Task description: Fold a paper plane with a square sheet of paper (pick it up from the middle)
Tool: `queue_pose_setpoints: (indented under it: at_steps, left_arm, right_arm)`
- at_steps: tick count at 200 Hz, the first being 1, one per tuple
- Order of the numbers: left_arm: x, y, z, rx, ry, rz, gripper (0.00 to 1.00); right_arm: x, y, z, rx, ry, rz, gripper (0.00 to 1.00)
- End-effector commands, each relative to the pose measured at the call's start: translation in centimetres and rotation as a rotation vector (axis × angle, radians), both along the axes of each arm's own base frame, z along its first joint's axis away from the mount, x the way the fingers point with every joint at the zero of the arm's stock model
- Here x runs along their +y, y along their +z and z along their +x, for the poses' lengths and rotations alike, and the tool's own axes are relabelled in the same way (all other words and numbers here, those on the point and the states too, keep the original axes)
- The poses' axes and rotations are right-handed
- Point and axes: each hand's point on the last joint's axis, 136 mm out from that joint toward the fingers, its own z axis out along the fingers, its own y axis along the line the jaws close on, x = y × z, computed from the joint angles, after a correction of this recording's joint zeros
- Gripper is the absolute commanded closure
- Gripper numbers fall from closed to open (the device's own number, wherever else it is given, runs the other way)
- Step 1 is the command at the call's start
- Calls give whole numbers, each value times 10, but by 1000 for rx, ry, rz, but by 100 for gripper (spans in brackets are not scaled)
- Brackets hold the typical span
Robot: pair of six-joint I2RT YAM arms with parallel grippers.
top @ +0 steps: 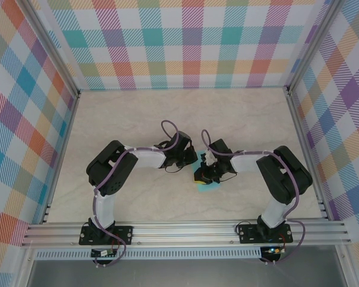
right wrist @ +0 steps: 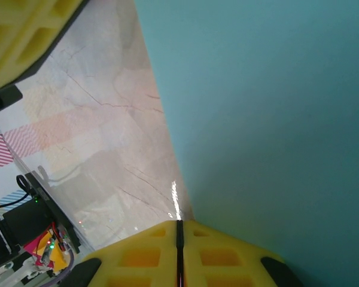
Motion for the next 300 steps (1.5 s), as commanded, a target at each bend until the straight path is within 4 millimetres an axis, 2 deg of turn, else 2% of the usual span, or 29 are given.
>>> queue_pose_setpoints:
  at_steps: [1,59,84,95,115,129,151,183,203,229,300]
  left_arm:
    - [33,-44,-23,111,7,133,96]
    - [37,-50,-25,125,10,144,97]
    - [38,-52,-27,121,-3,140,98]
    - [36,-50,-27,114,-20,134,99]
    - [35,-47,-29,97,-65,145,100]
    - [33,-43,-30,82,-111,156,100]
    - [29,-36,-32,63,-186,163,100]
    - [24,-22,-30,31,-257,175,100]
    - [22,-14,-29,14,-278,179,99]
    - [18,-14,-29,19,-292,169,99]
    - [11,-14,-28,22,-305,133,99]
  right_arm:
    - [-19,-16,-38,87,14,-80,91]
    - [-31,-8,-71,113,27,-89,89]
    - [-37,-10,-74,105,33,-122,89]
    - [-39,-2,-68,67,26,-131,88]
    - [-47,30,-41,-36,-43,-76,84]
    - [-62,48,-20,-94,-118,-52,70]
    - [-80,59,4,-133,-169,-49,61]
    - [-84,45,20,-83,-167,-82,54]
    - [-84,37,26,-66,-169,-88,53]
    - [-82,26,26,-35,-166,-85,52]
    - [-72,15,23,5,-140,-23,53]
